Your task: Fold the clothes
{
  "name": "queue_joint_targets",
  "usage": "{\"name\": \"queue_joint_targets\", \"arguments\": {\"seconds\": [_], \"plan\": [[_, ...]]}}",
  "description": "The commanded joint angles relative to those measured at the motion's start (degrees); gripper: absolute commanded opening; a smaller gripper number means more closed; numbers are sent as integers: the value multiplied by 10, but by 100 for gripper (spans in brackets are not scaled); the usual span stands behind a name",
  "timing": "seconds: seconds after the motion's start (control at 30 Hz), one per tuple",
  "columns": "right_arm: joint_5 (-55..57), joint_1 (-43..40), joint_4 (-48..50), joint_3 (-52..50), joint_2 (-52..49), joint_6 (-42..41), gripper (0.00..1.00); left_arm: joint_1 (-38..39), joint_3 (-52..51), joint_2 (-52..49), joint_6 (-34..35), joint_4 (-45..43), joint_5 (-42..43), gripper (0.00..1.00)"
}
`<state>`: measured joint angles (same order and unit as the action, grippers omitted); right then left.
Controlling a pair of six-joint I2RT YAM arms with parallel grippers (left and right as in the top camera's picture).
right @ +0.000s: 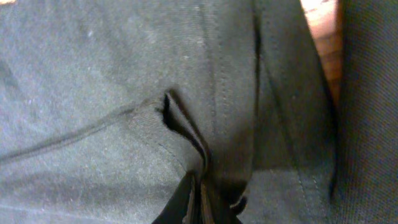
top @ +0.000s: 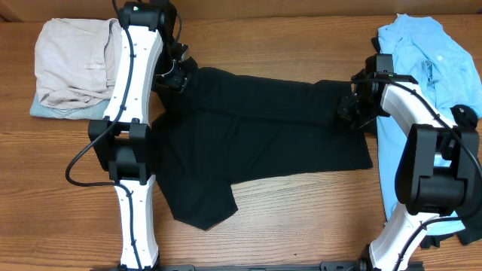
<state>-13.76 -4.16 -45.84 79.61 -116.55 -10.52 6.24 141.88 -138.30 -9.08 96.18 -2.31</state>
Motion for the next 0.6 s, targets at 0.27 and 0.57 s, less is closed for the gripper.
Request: {"name": "queue_joint_targets", "arguments": {"seconds": [0.27,0.57], "plan": [[28,-54,-26,70,31,5,4,-2,2,-2,-8,-2,7,71],[24,-65,-85,62,25,37,6,-2,2,-2,-8,-2,7,72]]}}
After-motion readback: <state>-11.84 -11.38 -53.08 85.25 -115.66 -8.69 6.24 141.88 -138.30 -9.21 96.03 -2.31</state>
